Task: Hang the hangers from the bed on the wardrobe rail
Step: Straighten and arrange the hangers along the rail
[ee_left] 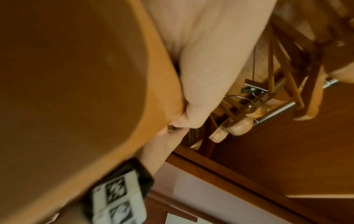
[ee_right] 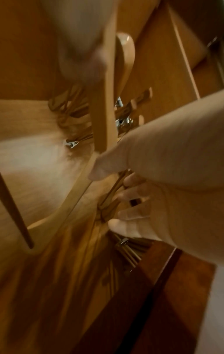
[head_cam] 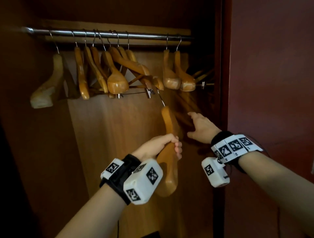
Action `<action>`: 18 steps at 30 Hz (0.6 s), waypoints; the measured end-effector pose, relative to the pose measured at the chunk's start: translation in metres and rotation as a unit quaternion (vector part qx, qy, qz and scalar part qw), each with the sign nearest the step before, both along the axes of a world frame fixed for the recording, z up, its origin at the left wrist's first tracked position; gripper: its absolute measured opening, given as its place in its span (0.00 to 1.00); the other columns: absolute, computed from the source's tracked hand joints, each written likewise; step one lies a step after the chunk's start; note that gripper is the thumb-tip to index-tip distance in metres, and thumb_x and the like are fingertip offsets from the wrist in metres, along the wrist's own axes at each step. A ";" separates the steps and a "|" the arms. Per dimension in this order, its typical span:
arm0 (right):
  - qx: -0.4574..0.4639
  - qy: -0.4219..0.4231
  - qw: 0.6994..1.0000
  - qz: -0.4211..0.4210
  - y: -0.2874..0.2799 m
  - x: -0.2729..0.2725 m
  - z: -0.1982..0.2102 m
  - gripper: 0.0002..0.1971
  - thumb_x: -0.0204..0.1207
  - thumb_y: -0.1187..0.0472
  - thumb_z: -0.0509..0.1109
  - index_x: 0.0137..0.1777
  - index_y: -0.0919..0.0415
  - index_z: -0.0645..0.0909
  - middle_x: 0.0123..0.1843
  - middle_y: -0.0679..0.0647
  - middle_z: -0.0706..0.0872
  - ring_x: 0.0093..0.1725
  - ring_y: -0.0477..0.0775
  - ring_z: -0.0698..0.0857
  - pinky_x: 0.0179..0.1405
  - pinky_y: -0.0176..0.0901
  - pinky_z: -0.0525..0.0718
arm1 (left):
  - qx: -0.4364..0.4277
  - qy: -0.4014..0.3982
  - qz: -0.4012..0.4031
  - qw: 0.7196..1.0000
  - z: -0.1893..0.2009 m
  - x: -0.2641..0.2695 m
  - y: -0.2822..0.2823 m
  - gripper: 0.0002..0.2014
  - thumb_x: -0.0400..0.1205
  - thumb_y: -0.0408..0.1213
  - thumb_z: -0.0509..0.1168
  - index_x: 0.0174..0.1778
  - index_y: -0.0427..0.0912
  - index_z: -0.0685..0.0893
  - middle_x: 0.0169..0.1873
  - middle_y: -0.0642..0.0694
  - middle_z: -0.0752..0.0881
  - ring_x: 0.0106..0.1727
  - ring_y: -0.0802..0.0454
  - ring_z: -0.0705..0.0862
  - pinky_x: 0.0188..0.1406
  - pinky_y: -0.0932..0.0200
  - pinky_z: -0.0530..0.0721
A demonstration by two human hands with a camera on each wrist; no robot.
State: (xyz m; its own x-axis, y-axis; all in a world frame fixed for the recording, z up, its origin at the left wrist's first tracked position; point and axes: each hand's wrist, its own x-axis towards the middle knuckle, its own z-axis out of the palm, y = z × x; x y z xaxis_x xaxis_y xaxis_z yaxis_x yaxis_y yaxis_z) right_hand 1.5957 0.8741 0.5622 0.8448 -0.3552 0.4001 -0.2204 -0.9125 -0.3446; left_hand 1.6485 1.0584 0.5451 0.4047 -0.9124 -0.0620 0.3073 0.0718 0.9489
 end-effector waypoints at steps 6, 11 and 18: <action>-0.016 0.048 0.998 0.036 -0.012 0.027 -0.014 0.56 0.65 0.58 0.81 0.85 0.52 0.46 0.84 0.56 0.56 0.81 0.61 0.60 0.78 0.55 0.66 | 0.014 -0.001 -0.050 0.999 -0.019 -0.017 0.021 0.07 0.75 0.27 0.63 0.45 0.41 0.75 0.30 0.47 0.77 0.27 0.55 0.79 0.33 0.61 0.82; 0.080 0.021 0.992 0.095 -0.014 0.032 -0.014 0.31 0.71 0.61 0.76 0.74 0.55 0.70 0.63 0.55 0.82 0.63 0.55 0.81 0.66 0.50 0.78 | 0.042 -0.072 -0.074 0.994 -0.036 -0.015 0.027 0.12 0.73 0.26 0.65 0.49 0.41 0.74 0.30 0.44 0.79 0.29 0.51 0.81 0.35 0.57 0.83; 0.036 -0.006 0.994 0.102 -0.024 0.025 -0.021 0.22 0.77 0.56 0.72 0.68 0.60 0.72 0.51 0.52 0.83 0.55 0.56 0.84 0.54 0.43 0.78 | 0.169 -0.335 -0.013 0.927 -0.035 0.018 0.042 0.12 0.77 0.29 0.66 0.55 0.42 0.77 0.35 0.48 0.81 0.35 0.53 0.83 0.42 0.57 0.82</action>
State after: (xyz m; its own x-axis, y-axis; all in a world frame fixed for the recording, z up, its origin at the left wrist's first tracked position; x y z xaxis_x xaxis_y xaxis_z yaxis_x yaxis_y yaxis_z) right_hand 1.6211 0.8502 0.5408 0.8976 -0.2056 0.3899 -0.0293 -0.9105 -0.4125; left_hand 1.6668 1.0999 0.5098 0.4339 -0.8966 -0.0886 -0.3607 -0.2629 0.8949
